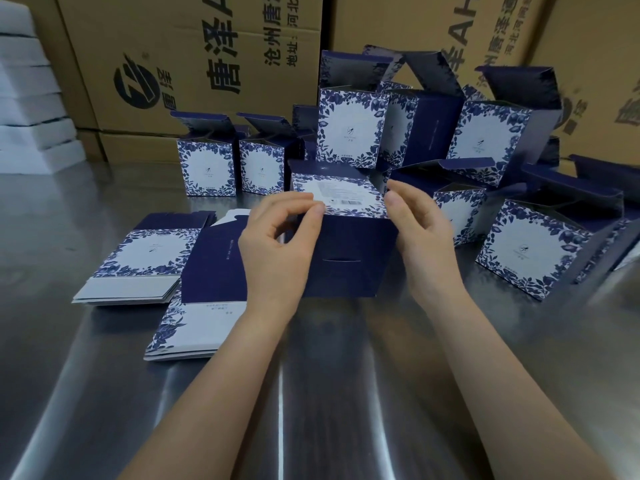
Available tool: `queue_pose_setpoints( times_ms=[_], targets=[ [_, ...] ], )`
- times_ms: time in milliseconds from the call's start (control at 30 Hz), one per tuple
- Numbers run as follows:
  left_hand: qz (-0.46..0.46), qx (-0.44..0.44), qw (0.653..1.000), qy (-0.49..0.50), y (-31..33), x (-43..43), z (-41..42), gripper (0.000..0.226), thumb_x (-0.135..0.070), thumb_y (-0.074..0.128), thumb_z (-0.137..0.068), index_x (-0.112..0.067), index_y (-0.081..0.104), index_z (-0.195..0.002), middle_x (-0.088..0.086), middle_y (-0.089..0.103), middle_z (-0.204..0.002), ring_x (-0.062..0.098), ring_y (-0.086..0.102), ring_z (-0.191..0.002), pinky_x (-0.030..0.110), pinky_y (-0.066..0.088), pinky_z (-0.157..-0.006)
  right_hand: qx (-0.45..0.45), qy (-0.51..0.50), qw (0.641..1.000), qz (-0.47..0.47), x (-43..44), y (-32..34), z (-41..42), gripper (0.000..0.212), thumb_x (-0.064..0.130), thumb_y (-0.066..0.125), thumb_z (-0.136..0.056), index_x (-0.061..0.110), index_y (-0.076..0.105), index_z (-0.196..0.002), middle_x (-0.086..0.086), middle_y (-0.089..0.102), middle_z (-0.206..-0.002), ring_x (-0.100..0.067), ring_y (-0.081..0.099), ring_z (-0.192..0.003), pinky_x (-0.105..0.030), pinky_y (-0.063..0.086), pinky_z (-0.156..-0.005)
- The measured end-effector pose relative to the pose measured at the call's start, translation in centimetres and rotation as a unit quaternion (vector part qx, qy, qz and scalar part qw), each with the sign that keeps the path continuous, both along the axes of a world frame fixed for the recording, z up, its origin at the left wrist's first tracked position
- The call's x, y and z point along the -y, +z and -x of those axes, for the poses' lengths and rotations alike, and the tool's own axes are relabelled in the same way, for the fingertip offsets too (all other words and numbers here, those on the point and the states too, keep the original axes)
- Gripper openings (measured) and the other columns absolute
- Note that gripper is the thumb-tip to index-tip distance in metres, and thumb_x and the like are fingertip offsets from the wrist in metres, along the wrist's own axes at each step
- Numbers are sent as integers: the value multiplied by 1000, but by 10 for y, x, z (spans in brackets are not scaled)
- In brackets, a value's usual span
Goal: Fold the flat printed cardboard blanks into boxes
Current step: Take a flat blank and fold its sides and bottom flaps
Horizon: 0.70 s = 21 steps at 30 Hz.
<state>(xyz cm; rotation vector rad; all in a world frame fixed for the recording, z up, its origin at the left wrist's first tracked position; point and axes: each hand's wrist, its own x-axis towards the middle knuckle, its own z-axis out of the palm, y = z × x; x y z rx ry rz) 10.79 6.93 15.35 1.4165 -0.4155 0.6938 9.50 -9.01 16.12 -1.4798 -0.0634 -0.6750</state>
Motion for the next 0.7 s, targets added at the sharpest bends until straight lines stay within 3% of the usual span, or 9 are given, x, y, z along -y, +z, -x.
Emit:
queue_pose_setpoints(
  times_ms=[133,267,300,400,500,567,633,700],
  targets=[
    [-18,66,997,44,-1,8,8,14,-6,60,-92,-14,71,-95,-10,65,-96,-3,59,-92,13,46,-75,-53,-7,999,-14,4,-2,-4,31,31,70,-85,23,70,-115,5,72,-114,-10,64,-111,-32,49,-100],
    [-15,83,993,81,-2,11,9,22,6,58,-91,-10,70,-100,1,65,-104,3,60,-96,10,45,-75,-70,9,989,-127,8,0,-3,20,12,68,-89,14,73,-107,3,76,-100,-5,69,-91,-19,53,-73],
    [-19,84,993,80,-2,11,9,24,9,58,-89,-8,70,-101,5,64,-108,3,60,-98,12,47,-77,-75,10,986,-150,8,0,-3,19,9,67,-88,14,74,-105,2,76,-100,-5,69,-90,-18,52,-72],
    [-45,71,993,77,-3,13,10,26,5,64,-88,-6,67,-112,9,56,-122,3,55,-111,26,50,-94,-85,9,975,-204,10,0,-3,21,2,61,-87,14,75,-97,-5,75,-107,-15,66,-104,-28,51,-91],
    [-60,24,992,112,-3,12,6,49,-17,74,-86,-11,54,-131,10,45,-138,13,41,-130,26,34,-110,-84,24,960,-266,13,-1,-6,24,-1,56,-89,11,73,-101,-8,73,-110,-20,67,-101,-33,51,-93],
    [-16,-39,992,116,-3,9,0,68,-29,75,-86,-13,40,-142,7,34,-145,16,32,-137,27,27,-115,-76,61,946,-310,16,-3,-8,26,1,53,-89,9,70,-107,-9,73,-110,-23,67,-101,-34,53,-91],
    [63,-126,987,73,-3,3,-8,84,-40,73,-84,-18,26,-150,-1,25,-147,14,25,-141,32,24,-118,-61,93,928,-357,20,-6,-11,23,3,54,-88,9,72,-101,-6,74,-100,-23,69,-97,-36,55,-88],
    [150,-207,966,-31,1,-2,-12,100,-54,74,-76,-30,15,-153,-6,24,-153,11,30,-142,39,29,-118,-42,117,915,-383,21,-8,-12,22,3,56,-86,12,76,-86,-4,75,-92,-22,71,-91,-37,56,-87]
  ],
)
